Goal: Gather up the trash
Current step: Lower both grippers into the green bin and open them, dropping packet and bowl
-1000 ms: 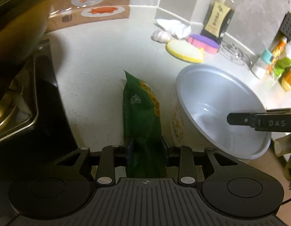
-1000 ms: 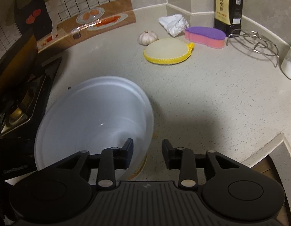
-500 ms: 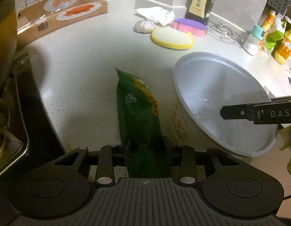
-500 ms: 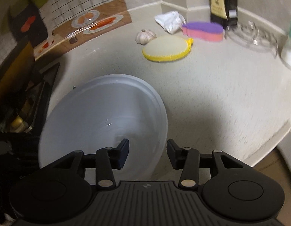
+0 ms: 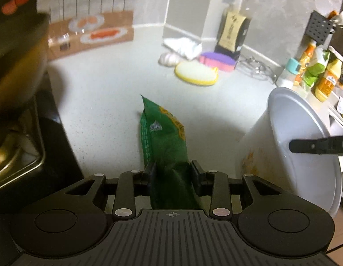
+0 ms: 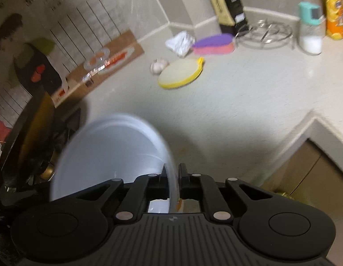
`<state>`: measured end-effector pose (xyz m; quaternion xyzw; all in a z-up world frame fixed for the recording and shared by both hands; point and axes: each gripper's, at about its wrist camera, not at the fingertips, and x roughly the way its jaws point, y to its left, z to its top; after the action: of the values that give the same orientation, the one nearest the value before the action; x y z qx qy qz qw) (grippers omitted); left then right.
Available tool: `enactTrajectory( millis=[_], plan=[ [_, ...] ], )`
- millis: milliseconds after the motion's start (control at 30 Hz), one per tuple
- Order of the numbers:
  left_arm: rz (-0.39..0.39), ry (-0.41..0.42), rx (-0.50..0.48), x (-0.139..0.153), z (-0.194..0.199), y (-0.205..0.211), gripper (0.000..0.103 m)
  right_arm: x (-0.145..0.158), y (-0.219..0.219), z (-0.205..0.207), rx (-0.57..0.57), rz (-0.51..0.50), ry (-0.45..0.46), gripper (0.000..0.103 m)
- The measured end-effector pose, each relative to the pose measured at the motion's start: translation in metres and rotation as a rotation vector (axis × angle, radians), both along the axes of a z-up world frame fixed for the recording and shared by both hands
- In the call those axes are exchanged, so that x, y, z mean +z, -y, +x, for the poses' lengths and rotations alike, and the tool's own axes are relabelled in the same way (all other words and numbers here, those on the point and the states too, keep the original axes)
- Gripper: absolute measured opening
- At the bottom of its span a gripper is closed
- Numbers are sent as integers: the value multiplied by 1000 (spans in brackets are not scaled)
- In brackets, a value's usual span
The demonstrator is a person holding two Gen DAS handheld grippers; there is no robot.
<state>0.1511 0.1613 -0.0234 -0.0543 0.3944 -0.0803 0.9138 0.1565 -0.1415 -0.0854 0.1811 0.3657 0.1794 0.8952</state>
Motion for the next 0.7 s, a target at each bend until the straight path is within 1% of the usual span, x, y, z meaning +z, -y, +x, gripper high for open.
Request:
enactTrajectory(
  millis=[67,133,267,400,467,533,600,700],
  plan=[
    [4,25,-22,10,-18,14,37,-3,20,-16,-13,42,3,6],
    [25,41,-47,16,-33,32,37,-8,40,-33,-28,66,10,6],
    [5,44,-77,20,-59,62,37,-18,80,-59,-69,79,0,7],
    [-19,43,-116,16,-77,91,37,-27,113,-81,-116,52,15,7],
    [-42,18,-146,11,-82,105,37,-35,128,-90,-159,14,20,7],
    [-51,-18,-199,2,-86,123,37,-47,144,-98,-211,-12,0,7],
    [-54,-65,-252,-12,-86,142,37,-66,164,-109,-255,6,-43,7],
    [-80,-166,-308,-45,-78,169,37,-94,190,-130,-333,11,-117,7]
  ],
)
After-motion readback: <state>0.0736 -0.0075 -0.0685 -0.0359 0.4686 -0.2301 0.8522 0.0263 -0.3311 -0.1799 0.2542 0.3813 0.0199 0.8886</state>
